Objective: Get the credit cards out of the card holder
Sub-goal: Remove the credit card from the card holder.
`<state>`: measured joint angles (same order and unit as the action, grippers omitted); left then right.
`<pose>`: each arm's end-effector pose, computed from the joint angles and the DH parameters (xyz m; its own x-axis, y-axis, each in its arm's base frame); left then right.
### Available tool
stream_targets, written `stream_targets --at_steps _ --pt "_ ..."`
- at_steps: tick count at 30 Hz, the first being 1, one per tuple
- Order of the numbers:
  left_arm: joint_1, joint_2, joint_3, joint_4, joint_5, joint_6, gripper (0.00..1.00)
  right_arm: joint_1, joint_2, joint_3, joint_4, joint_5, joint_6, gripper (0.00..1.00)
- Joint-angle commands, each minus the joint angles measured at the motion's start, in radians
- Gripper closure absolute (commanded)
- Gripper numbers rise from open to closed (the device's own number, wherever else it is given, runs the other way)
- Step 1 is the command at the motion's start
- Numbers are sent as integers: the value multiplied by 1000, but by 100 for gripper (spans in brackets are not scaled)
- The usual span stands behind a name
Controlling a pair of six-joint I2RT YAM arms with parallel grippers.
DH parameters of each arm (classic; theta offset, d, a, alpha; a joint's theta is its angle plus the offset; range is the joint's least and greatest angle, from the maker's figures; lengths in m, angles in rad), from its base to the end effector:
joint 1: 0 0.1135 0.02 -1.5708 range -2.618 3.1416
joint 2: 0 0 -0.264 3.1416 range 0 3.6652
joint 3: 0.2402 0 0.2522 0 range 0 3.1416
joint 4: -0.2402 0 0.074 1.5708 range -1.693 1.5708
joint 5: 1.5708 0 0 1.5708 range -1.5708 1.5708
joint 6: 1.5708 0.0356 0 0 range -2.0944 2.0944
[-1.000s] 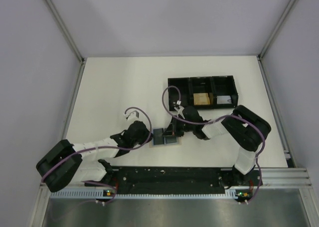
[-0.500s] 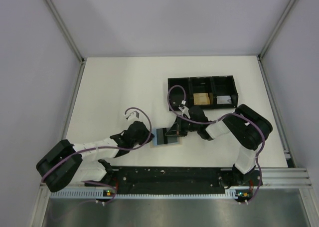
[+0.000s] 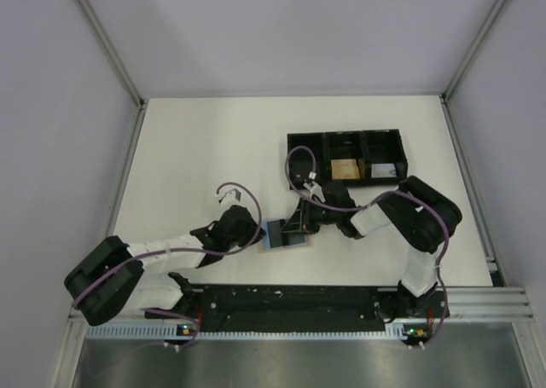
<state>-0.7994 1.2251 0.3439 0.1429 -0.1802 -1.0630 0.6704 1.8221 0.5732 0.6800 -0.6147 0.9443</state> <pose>0.1533 -0.1485 0.1377 -0.7637 -0.4477 -0.4650 -0.1119 0.8013 -0.5876 0.2277 0.2068 0.1003 -0.9671 0.0778 -0.2423 -0.1789 0.4695 0.8646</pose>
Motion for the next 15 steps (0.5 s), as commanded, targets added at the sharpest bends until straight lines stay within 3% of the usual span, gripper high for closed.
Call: stream_targets --at_steps 1,4,9,15 --pt "0 30 12 -43 30 29 94 -2 34 34 52 -14 7 77" --pt "0 31 12 -42 31 29 94 -2 48 37 61 -17 13 81" --pt "0 28 3 -42 24 21 94 -9 37 25 49 -14 2 100" --pt "20 14 -19 -26 31 12 94 -64 -21 -42 44 -25 -18 100"
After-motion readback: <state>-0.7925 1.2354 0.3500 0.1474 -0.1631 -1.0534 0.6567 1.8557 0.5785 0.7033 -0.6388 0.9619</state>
